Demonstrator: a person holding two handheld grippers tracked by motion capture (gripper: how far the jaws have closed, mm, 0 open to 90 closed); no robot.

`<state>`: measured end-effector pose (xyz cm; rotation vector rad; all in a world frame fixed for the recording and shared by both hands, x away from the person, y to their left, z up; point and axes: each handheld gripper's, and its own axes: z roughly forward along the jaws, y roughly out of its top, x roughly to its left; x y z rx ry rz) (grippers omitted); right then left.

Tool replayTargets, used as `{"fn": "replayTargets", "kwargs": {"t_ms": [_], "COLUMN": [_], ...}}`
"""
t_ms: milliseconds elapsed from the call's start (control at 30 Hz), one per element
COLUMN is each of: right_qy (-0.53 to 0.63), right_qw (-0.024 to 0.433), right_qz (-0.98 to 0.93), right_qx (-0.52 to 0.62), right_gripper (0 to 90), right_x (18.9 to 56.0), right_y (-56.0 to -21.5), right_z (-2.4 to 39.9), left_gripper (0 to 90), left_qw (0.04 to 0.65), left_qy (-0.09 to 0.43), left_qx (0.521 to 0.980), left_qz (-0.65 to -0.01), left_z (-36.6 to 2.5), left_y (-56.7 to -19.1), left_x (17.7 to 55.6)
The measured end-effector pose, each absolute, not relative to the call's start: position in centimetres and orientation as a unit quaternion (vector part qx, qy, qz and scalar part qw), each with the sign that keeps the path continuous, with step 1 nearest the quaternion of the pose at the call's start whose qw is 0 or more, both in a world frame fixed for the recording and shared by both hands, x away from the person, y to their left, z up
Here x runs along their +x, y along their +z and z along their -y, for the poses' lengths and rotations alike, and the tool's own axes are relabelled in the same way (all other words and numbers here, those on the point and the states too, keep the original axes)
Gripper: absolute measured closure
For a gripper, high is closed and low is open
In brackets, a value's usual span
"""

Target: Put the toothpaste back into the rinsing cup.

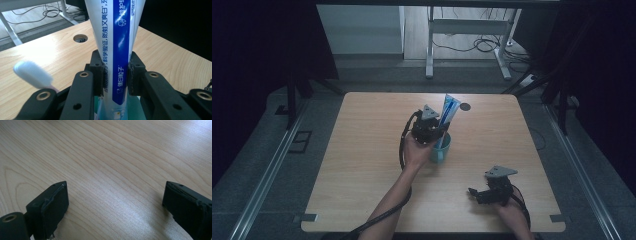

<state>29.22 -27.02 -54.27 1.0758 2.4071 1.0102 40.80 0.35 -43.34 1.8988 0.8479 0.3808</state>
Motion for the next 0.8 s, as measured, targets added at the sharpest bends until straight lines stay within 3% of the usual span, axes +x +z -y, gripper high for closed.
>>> {"fn": "replayTargets", "kwargs": {"t_ms": [800], "right_qy": [0.354], "right_qw": [0.158], "right_qz": [-0.842], "right_qx": [0.376], "right_gripper": [6.6], "right_x": [29.2], "right_y": [-54.3], "right_z": [27.0], "left_gripper": [70.4], "left_qw": [0.472], "left_qy": [0.158], "left_qx": [0.792], "left_qz": [-0.354], "left_z": [0.2], "left_y": [-45.5], "left_x": [40.6]}}
